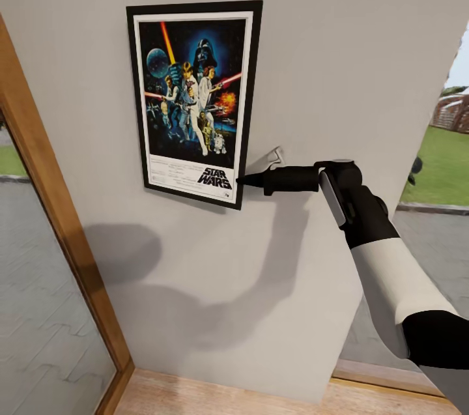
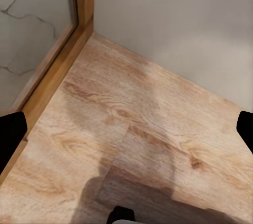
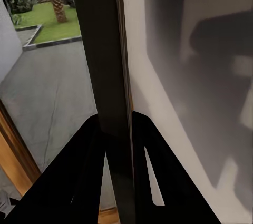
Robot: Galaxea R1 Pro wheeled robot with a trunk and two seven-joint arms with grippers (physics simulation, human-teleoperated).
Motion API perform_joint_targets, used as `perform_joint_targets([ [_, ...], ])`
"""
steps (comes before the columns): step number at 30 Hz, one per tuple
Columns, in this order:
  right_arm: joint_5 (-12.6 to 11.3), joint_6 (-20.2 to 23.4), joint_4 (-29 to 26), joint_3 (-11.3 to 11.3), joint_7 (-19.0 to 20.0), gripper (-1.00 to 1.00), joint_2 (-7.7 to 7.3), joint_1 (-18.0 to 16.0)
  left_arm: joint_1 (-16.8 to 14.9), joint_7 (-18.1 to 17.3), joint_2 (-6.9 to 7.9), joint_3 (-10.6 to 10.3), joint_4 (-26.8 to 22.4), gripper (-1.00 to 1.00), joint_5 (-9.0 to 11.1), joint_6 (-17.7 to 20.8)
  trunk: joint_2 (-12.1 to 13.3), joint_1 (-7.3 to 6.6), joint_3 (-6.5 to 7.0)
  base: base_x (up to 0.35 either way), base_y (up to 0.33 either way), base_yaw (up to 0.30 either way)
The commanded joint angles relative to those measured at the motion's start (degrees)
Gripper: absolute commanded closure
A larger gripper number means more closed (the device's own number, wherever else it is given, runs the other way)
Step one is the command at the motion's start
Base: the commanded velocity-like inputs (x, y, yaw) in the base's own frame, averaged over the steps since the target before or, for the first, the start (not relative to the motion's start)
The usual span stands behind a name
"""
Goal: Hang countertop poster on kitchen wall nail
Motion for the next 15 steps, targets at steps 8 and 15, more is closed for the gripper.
perform_joint_targets([
  [8,-0.6,0.6,0.0,0.1,-0.1,1.0,-0.1,0.0,0.0,-0.3,0.0,0.1,0.0,-1.0,0.2,0.0,-0.1,0.04,-0.11,0.0,0.006,0.0],
  [15,-0.6,0.6,0.0,0.1,-0.1,1.0,-0.11,0.0,0.0,-0.3,-0.01,0.1,0.0,-1.0,0.2,0.0,-0.1,0.04,-0.11,0.0,0.0,0.0],
])
